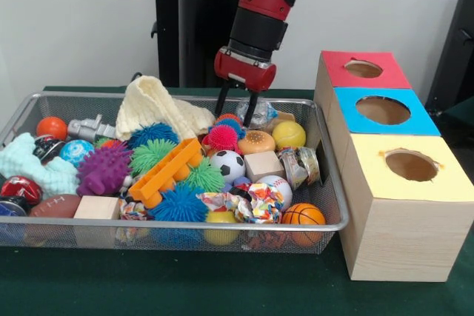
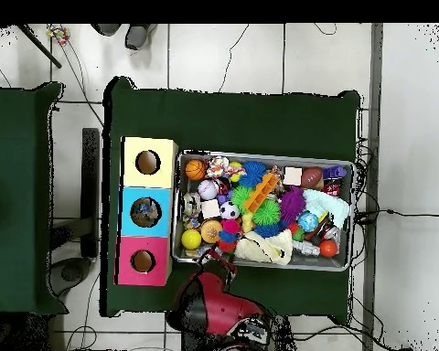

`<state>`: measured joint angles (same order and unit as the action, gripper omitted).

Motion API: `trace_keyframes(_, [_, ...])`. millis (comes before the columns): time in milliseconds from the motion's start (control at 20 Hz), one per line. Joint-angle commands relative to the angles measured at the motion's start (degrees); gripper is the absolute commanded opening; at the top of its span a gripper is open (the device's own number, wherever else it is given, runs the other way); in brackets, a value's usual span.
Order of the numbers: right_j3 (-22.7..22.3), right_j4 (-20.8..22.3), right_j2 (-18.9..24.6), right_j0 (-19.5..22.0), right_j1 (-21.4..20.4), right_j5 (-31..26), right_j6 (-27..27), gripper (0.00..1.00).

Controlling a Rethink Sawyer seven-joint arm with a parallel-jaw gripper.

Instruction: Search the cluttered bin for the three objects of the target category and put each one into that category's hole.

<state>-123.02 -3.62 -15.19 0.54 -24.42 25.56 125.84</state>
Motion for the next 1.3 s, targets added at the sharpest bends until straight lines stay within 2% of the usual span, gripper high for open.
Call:
trace_keyframes(50, [0.6,-6.3,6.8,-0.3,8.0,-3.0,13.7,1.00])
trace_keyframes(450, [-0.4,-8.3,8.0,0.8,7.7,-1.9,14.2,1.00])
trace_keyframes(750, [-2.8,-11.0,8.2,1.3,7.1,-1.4,16.7,1.00])
trace_keyframes(1300, [-6.0,-8.6,7.5,6.1,9.8,4.5,19.9,1.00])
